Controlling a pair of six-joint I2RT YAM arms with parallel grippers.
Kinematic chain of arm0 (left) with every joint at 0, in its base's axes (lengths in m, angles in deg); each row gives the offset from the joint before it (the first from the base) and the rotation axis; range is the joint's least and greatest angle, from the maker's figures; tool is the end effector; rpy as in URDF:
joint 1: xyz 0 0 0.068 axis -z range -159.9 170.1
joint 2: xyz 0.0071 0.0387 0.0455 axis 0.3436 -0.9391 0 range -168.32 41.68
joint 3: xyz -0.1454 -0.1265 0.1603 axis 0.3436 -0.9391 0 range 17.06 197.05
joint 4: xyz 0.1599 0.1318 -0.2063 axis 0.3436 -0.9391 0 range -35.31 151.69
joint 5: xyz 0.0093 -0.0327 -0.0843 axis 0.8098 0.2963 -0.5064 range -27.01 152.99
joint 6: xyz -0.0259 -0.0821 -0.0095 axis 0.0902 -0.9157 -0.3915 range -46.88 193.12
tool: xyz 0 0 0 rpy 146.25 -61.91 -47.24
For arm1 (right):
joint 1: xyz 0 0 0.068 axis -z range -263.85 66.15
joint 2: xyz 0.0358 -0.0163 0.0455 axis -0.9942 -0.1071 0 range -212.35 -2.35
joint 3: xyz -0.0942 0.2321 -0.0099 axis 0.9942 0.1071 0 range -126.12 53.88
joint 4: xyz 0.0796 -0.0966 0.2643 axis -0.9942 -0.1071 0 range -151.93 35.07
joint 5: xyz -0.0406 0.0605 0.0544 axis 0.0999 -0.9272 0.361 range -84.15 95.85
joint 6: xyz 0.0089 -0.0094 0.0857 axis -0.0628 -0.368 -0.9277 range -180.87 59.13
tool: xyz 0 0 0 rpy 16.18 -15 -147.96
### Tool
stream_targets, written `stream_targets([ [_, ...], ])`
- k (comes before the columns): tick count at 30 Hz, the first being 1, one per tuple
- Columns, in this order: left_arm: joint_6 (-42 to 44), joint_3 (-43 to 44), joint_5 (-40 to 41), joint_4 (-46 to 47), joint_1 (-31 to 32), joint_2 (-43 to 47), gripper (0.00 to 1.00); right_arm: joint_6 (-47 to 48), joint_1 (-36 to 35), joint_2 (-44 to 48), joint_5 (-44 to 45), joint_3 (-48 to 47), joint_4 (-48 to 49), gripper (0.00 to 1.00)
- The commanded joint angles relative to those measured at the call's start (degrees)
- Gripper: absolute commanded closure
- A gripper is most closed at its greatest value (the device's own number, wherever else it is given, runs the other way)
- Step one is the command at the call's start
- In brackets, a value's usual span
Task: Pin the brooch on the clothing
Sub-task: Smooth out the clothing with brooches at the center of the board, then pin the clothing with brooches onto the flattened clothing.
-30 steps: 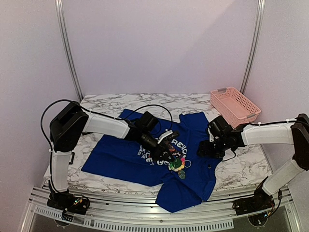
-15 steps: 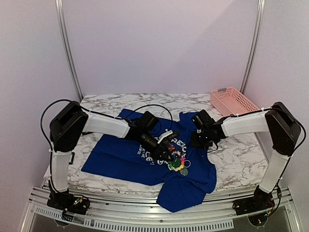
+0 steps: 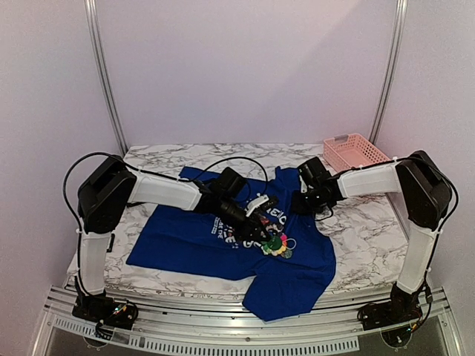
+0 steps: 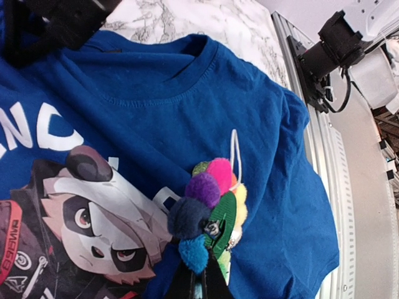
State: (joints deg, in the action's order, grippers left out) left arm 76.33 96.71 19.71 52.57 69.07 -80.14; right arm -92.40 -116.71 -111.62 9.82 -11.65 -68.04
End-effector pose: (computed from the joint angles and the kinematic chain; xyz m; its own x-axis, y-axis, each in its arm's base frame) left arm 0.2718 -0.3923 0.0751 -0.4649 0.5963 -0.6544 0.8580 0.1212 -0.4991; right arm 0.3591 0.2256 0.0663 -0.8658 0.0618 -0.4966 -0.0664 0.9694 0.2365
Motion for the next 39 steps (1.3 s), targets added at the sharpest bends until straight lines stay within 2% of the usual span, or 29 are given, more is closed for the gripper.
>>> stream_targets([
  [1, -0.3, 2.3, 2.8, -0.8, 0.3, -1.6, 1.0, 1.5, 2.9, -3.5, -3.1, 0.0, -1.3, 1.0],
  [2, -2.1, 2.5, 3.6, -0.3, -0.1, -1.6, 1.0, 1.8, 3.6, -3.4, -3.3, -0.3, -0.6, 1.0],
  [5, -8.3, 3.2, 5.4, 1.6, -1.4, -1.7, 1.0, 6.1, 4.5, -3.0, -11.0, -1.2, 1.1, 0.98],
  [7, -9.5, 3.7, 4.3, 1.3, -1.6, -1.7, 1.0, 9.3, 4.6, -1.9, -13.8, -0.6, 1.6, 0.86],
  [11, -11.4, 3.4, 4.3, 1.0, -1.5, -1.8, 1.0, 12.7, 4.5, 4.9, -16.0, 4.4, 3.6, 0.56],
  [14, -13.2, 2.6, 4.3, 0.9, -1.6, -1.5, 1.0, 13.1, 3.9, 11.7, -18.3, 10.1, 5.6, 0.48],
  [21, -14.9, 3.1, 3.6, -2.4, -1.7, -1.6, 1.0, 15.2, -4.4, 24.7, -17.4, 20.2, 8.3, 0.45],
  [27, -14.7, 2.6, 2.6, -3.0, -2.0, -0.9, 1.0, 17.1, -8.3, 36.8, -19.7, 28.7, 11.7, 0.48],
  [31, -15.4, 2.6, 2.7, -3.1, -2.1, -0.5, 1.0, 19.7, -13.7, 41.0, -18.1, 33.4, 14.9, 0.46],
  [35, -16.8, 1.8, 3.3, -1.6, -2.1, -0.6, 1.0, 19.8, -16.1, 39.2, -13.9, 36.5, 19.5, 0.39],
  [39, -16.7, 1.6, 3.7, -1.9, -2.3, -0.7, 1.0, 19.5, -19.3, 30.6, -9.2, 30.8, 14.9, 0.33],
])
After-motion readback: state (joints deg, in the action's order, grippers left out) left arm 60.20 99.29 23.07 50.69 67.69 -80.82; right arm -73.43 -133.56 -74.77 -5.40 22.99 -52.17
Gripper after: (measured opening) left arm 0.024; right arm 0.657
